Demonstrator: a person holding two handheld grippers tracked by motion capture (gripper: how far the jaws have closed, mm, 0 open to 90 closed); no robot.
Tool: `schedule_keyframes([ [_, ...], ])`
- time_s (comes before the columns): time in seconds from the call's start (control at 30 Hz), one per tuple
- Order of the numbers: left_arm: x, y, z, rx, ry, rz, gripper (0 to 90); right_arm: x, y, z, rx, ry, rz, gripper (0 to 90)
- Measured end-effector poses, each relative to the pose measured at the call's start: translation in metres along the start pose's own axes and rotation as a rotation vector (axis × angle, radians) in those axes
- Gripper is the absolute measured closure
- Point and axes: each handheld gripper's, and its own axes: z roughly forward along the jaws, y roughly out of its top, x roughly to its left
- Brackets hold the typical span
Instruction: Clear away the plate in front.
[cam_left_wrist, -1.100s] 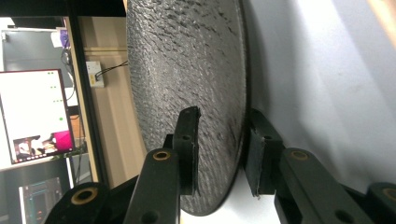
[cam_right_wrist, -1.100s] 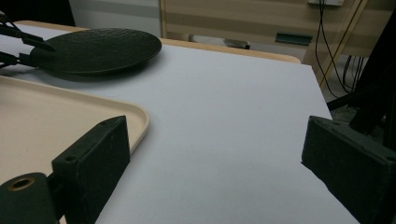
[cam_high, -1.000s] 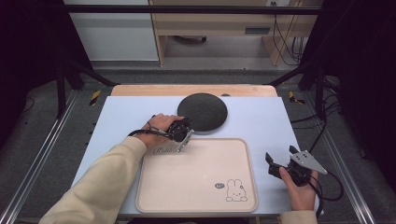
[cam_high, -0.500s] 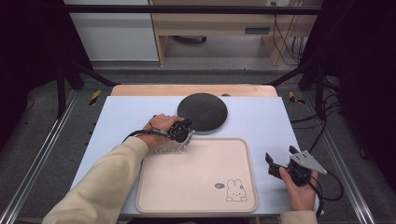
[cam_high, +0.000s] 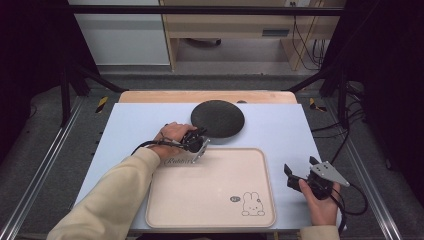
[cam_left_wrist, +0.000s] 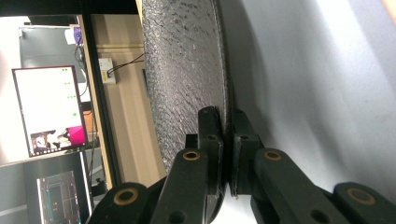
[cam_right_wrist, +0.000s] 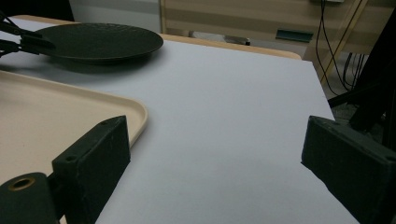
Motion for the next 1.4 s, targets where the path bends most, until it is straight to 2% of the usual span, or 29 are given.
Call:
schedule_keyframes([
  [0.03, 0.000, 0.000, 0.000, 0.000, 0.000, 0.000, 85.6, 0.000, 0.000, 0.000, 0.000, 0.000, 0.001, 7.8],
  [0.07, -0.004, 0.000, 0.000, -0.002, 0.006, -0.055, 85.5, 0.000, 0.000, 0.000, -0.001, 0.002, 0.001, 7.8],
  [0.1, -0.004, 0.000, 0.000, -0.002, 0.006, -0.055, 85.5, 0.000, 0.000, 0.000, -0.001, 0.002, 0.001, 7.8],
  [0.13, -0.004, 0.000, 0.000, -0.003, 0.009, -0.087, 85.3, 0.000, 0.000, 0.000, 0.000, -0.001, 0.001, 7.8],
  [0.23, -0.002, 0.000, -0.001, -0.008, 0.007, -0.076, 84.8, 0.000, 0.000, 0.000, 0.000, -0.002, 0.003, 8.0],
  [0.3, -0.002, 0.000, -0.002, -0.013, 0.006, -0.106, 84.5, 0.000, 0.000, 0.000, 0.000, -0.002, 0.003, 8.0],
  [0.4, -0.002, 0.001, -0.002, -0.017, 0.006, -0.110, 84.7, 0.000, 0.000, 0.000, 0.003, -0.001, 0.002, 8.2],
  [0.47, -0.001, 0.004, -0.003, -0.005, 0.008, -0.079, 85.5, 0.000, 0.000, 0.000, 0.005, -0.002, 0.002, 8.3],
  [0.57, -0.003, 0.006, -0.002, -0.002, 0.012, -0.090, 85.8, 0.000, -0.001, 0.000, 0.005, -0.002, 0.002, 8.3],
  [0.63, -0.002, 0.009, -0.002, 0.008, 0.017, -0.059, 85.9, 0.000, -0.001, 0.000, 0.006, -0.003, 0.002, 8.3],
  [0.7, -0.003, 0.010, -0.002, 0.010, 0.019, -0.062, 85.8, -0.001, -0.001, 0.000, 0.006, -0.003, 0.001, 8.4],
  [0.73, -0.002, 0.011, -0.003, 0.016, 0.024, -0.038, 85.8, -0.001, -0.001, 0.000, 0.006, -0.003, 0.001, 8.4],
  [0.8, -0.003, 0.011, -0.003, 0.017, 0.028, -0.047, 85.4, -0.001, -0.001, 0.000, 0.006, -0.003, 0.000, 8.4],
  [0.83, -0.003, 0.011, -0.003, 0.012, 0.032, -0.065, 85.2, -0.001, -0.001, 0.000, 0.008, -0.003, 0.003, 8.4],
  [0.87, -0.002, 0.012, -0.005, 0.022, 0.035, -0.050, 85.0, -0.001, -0.001, 0.000, 0.007, -0.004, 0.001, 8.4],
  [0.97, -0.002, 0.012, -0.006, 0.019, 0.040, -0.040, 84.5, -0.001, -0.001, 0.000, 0.007, -0.004, 0.001, 8.5],
  [1.0, -0.002, 0.011, -0.009, 0.022, 0.046, -0.066, 84.3, -0.001, -0.001, 0.000, 0.007, -0.004, 0.001, 8.5],
  [1.03, 0.000, 0.011, -0.010, 0.021, 0.046, -0.048, 84.3, -0.001, -0.001, 0.000, 0.007, -0.004, 0.001, 8.5],
  [1.07, -0.003, 0.010, -0.012, 0.023, 0.055, -0.093, 84.3, -0.001, -0.001, 0.000, 0.007, -0.004, 0.001, 8.5],
  [1.17, -0.002, 0.010, -0.015, 0.015, 0.063, -0.094, 84.5, -0.001, -0.001, 0.000, 0.007, -0.005, 0.001, 8.6],
  [1.4, -0.004, 0.015, -0.036, -0.021, 0.094, -0.089, 84.3, -0.001, -0.001, 0.001, 0.009, -0.006, -0.005, 8.7],
])
